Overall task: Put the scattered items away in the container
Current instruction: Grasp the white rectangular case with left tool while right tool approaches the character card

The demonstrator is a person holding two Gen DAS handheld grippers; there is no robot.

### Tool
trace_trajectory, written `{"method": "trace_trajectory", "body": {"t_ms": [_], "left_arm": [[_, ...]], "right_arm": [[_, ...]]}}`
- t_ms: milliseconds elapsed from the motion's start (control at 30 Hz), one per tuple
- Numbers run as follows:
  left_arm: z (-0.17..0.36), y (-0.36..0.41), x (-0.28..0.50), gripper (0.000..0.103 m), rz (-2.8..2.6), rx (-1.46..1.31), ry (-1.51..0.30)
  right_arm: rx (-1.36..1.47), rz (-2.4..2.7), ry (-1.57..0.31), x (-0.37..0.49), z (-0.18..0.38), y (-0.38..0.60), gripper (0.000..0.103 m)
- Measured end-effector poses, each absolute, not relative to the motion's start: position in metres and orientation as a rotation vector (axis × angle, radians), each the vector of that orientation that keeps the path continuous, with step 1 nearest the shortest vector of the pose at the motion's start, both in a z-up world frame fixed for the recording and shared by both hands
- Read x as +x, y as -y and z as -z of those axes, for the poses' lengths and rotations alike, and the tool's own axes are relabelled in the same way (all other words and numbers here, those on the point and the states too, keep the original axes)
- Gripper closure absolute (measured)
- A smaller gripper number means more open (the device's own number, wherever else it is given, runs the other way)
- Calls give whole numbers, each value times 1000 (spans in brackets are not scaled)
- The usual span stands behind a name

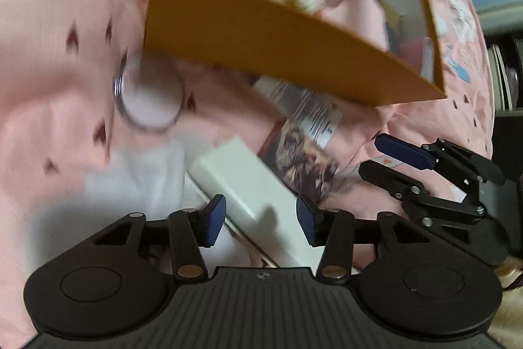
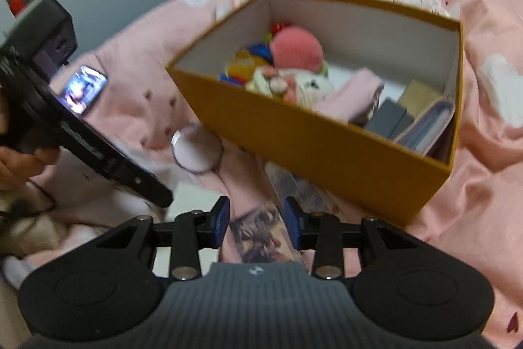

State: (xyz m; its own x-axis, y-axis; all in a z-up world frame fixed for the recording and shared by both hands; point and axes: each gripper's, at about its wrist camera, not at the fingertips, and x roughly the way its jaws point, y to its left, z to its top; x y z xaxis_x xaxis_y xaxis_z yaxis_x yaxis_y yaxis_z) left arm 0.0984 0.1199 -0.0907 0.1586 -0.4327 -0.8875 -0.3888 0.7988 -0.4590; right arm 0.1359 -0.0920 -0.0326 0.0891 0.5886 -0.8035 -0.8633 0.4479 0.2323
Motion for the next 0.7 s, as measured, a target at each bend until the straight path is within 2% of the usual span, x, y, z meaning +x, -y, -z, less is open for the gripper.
{"method": "trace_trajectory", "body": {"t_ms": [200, 300, 467, 700], "left_arm": [[111, -116, 93, 44, 4, -748, -1509], [123, -114, 91, 35, 3, -764, -1535], [136, -113, 96, 30, -3, -812, -1534], [148, -109, 105, 25, 9, -837, -1518]], "right_arm": [[-431, -1063, -1100, 140, 67, 85, 59], [-455, -1025, -1146, 146, 84, 83, 56], [-450, -986, -1218, 155, 101, 80, 54], [-291, -1014, -1364, 172, 123, 78, 45]]}}
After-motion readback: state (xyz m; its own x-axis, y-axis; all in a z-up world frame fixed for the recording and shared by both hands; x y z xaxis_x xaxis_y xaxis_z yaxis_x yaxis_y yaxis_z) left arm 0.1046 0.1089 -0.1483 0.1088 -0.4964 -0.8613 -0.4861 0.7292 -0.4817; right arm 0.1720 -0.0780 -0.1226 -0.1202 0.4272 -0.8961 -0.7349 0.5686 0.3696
